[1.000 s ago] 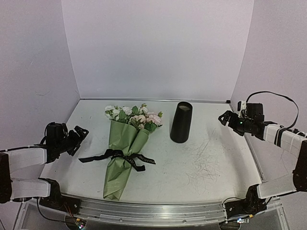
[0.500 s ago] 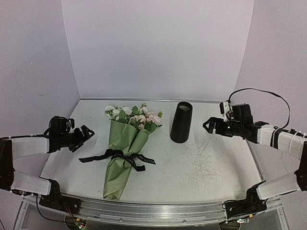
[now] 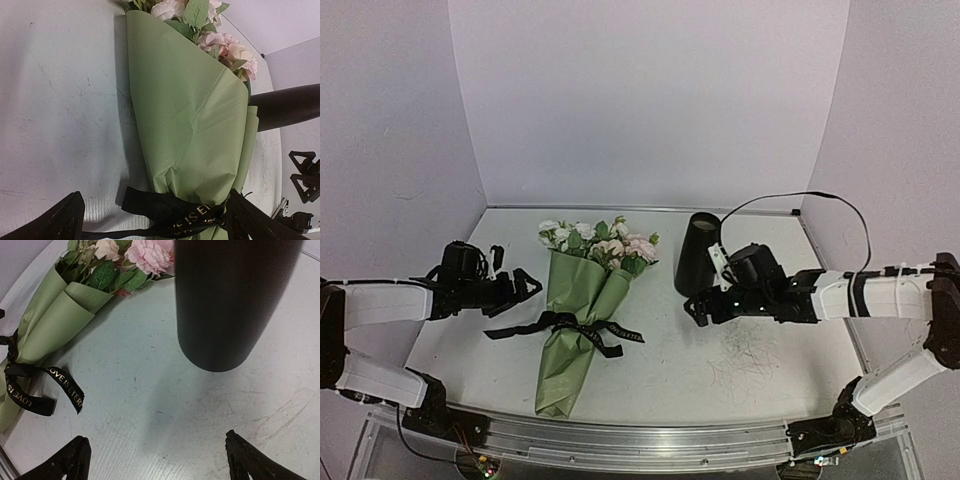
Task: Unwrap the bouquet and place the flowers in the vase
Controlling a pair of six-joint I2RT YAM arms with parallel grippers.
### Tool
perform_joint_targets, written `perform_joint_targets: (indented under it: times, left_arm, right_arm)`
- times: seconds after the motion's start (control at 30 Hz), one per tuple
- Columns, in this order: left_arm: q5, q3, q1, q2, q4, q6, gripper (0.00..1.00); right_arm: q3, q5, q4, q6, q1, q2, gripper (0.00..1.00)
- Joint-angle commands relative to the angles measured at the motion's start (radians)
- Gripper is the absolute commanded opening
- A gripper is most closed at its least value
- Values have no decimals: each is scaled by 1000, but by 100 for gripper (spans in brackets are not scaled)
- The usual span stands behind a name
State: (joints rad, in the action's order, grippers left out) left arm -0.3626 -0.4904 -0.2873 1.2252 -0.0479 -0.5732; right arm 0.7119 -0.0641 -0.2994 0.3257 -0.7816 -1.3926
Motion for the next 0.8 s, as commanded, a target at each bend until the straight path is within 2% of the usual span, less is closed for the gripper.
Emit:
perform_joint_targets:
  times: [0.0,0.13,0.27,0.47,0.6,0.77]
  left_arm:
    - [-3,-40,-10,26,-48,26,100]
    - [-19,-39,-24,33,-53,30,100]
    - [-15,-20,-27,8,-53,30,99]
    - [-4,9,-29,-40,-51,28,99]
    - [11,13,-27,-56,-43,19,99]
    - [29,12,-28,-81,-32,16,99]
  right_arm:
    - [105,-138,-20,-23,-140,-99,94]
    - [187,-114,-27,-45,-228,-223,85]
    - [268,-93,-22,-88,-285,-337,81]
    - [365,-92,12,-122,-300,-448,71]
    - [423,-117,39,-144,-298,-510,58]
    - [496,-135,94,-158,-301,-589,54]
